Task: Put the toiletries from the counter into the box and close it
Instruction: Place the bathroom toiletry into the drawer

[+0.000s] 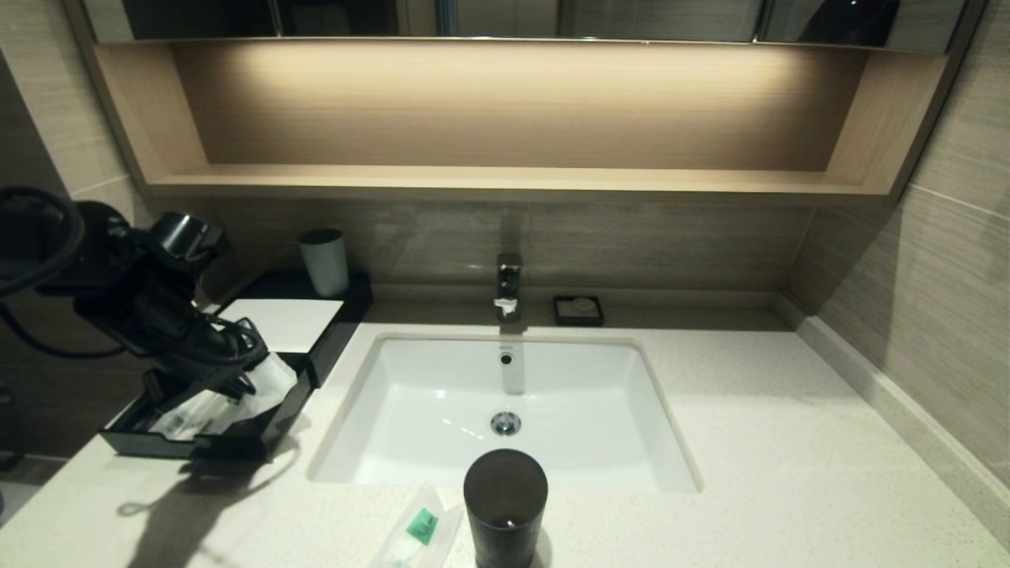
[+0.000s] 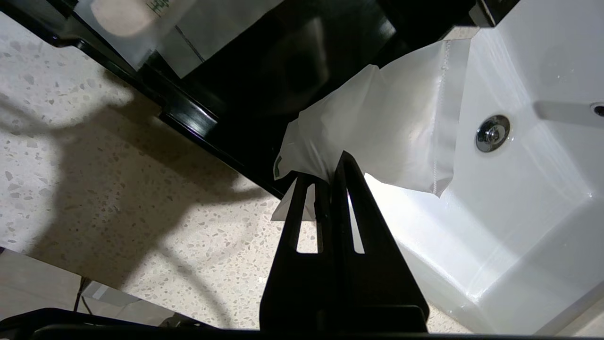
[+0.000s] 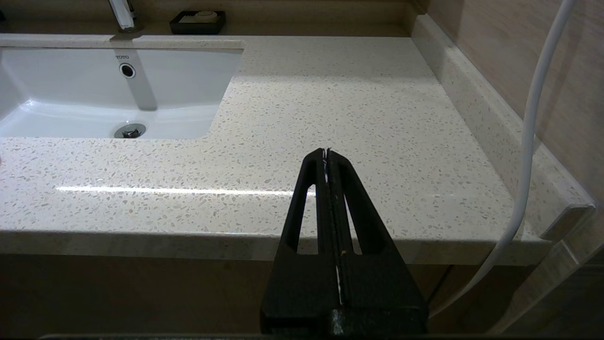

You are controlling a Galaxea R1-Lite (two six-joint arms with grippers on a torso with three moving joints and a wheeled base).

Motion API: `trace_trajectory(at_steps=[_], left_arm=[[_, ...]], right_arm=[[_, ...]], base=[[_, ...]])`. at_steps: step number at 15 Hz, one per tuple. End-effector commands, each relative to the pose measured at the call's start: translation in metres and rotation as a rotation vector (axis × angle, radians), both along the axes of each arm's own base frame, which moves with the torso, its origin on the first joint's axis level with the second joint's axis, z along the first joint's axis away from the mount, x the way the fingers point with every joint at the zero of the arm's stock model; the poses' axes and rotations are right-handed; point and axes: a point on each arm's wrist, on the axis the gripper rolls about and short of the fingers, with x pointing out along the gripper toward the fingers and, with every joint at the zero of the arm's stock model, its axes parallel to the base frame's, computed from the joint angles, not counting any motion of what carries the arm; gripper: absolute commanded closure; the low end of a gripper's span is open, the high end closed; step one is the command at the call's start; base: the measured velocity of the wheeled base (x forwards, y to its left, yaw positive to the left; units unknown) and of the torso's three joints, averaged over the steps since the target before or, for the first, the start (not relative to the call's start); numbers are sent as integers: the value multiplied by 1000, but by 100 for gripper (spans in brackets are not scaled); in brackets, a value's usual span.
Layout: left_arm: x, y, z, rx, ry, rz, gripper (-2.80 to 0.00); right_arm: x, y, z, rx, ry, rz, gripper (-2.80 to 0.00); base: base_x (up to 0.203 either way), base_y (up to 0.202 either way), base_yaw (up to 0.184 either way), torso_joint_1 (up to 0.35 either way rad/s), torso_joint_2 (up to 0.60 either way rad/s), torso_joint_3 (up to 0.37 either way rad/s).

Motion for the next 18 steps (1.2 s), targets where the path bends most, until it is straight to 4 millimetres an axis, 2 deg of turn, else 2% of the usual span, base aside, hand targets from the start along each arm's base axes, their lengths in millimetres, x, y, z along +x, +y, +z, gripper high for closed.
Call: trace_trajectory(at_steps=[1,5,11,18], left_arm=[[5,9,-1,-2,1,34,0],[13,18,-6,-6,5,71,0],[28,19,-24,-16,42,89,0],[38,20,-31,-22,48,98,0]], right_arm=[[0,0,0,0,2,0,0],[0,0,0,0,2,0,0],[0,0,0,0,2,0,0],[0,0,0,0,2,0,0]], base=[[0,0,0,0,0,0],[0,0,0,0,0,0],[0,0,0,0,0,0],[0,0,0,0,0,0]])
